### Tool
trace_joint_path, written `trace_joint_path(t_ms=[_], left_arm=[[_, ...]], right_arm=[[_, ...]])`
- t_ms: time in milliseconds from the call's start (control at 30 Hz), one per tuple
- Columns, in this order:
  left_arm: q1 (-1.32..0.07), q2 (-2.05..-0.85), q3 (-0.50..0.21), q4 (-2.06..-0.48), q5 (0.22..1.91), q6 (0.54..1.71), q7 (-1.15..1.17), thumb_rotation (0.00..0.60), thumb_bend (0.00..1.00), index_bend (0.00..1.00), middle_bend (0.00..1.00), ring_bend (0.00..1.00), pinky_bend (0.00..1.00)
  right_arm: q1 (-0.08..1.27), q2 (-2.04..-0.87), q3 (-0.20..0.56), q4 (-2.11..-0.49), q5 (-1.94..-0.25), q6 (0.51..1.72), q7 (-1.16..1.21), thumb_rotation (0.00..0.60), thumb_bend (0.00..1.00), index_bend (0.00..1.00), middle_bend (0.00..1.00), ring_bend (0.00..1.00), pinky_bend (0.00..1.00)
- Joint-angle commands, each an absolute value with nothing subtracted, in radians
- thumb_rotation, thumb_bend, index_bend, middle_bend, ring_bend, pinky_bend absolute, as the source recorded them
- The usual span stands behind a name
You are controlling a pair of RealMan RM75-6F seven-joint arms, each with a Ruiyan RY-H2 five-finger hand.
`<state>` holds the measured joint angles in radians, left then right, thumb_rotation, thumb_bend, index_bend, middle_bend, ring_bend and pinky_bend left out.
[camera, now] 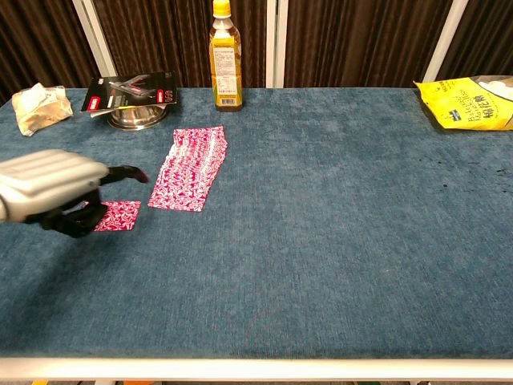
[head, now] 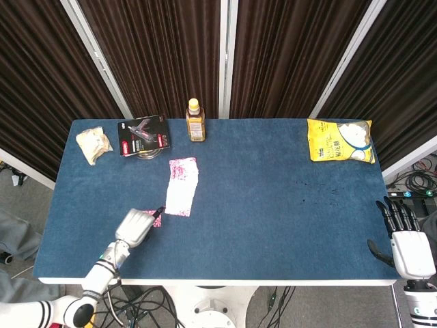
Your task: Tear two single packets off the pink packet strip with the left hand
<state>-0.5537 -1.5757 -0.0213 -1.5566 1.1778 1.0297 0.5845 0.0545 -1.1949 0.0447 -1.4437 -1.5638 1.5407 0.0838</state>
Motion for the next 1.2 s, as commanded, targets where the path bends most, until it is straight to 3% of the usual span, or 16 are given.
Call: trace_joint_path(t_ms=[33,600,1200], left_arm=[[-0.581,-1.622,-0.039,-1.513,1.176,1.008,0.595,0.600,0.65,0.14,0.88,0.86,0.84],[-0.641,-1.703,-0.057,-1.392,1.097,0.921,0.598,0.600,0.67,0.13,0.87,0.86,0.84],[-0.629,-1.698,0.014,-1.512,1.135,0.947,0.620,0.600,0.67,0.13,0.87,0.86,0.84]], right_arm=[[0.054,-1.198,0.043,-1.435,-1.561,1.535,0.092,0.600,0.21,0.00,0.00,0.00,0.00],[0.051,-1.194,0.051,-1.411,-1.550,1.540,0.128,0.600,0.21,0.00,0.00,0.00,0.00],[0.053,-1.193,0.047,-1.424,-1.563,1.542,0.115,0.600,0.21,0.00,0.00,0.00,0.00]])
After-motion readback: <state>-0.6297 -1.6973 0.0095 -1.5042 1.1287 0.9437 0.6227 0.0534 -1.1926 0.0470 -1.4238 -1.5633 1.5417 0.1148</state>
